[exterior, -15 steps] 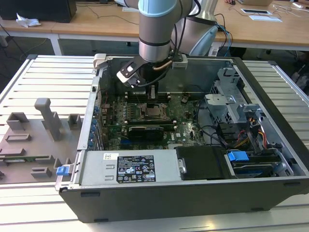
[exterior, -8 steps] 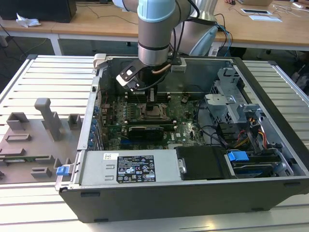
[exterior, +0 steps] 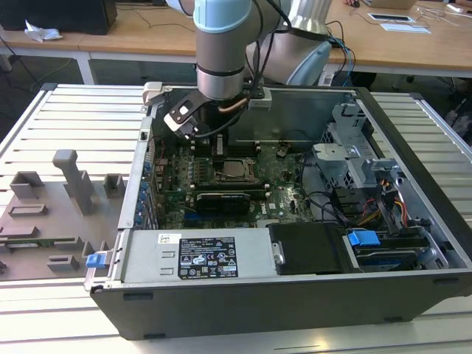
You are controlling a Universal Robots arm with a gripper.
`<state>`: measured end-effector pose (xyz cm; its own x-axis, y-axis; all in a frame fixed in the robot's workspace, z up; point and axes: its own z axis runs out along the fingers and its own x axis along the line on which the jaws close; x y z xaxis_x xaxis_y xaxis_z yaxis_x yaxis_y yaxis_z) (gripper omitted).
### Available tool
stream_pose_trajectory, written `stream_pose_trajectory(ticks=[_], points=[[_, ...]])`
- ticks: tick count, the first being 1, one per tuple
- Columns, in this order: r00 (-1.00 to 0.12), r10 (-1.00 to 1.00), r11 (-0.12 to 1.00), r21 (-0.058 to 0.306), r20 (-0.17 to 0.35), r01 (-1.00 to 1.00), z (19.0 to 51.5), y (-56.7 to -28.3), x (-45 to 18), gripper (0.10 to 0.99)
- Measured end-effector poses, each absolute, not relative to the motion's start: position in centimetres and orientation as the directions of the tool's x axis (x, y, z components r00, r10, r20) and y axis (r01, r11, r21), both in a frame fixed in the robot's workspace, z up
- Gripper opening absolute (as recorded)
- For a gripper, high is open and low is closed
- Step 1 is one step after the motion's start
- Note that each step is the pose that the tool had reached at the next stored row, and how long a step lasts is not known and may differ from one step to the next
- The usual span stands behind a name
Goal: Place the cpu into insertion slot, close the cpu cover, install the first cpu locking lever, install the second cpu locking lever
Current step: 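Close the cpu cover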
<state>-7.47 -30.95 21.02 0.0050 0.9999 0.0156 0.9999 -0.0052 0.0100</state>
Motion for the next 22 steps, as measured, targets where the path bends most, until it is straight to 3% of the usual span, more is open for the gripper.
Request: stream_pose_trajectory(ticks=[8,16,22], points=[[0.005,1.000,-0.005,-0.011,0.018,1.000,21.5,-31.1,-3.5,0.106],[0.005,1.000,-0.005,-0.011,0.018,1.000,26.0,-31.1,-3.5,0.106],[0.005,1.000,-0.005,-0.011,0.018,1.000,27.2,-31.1,-3.5,0.106]])
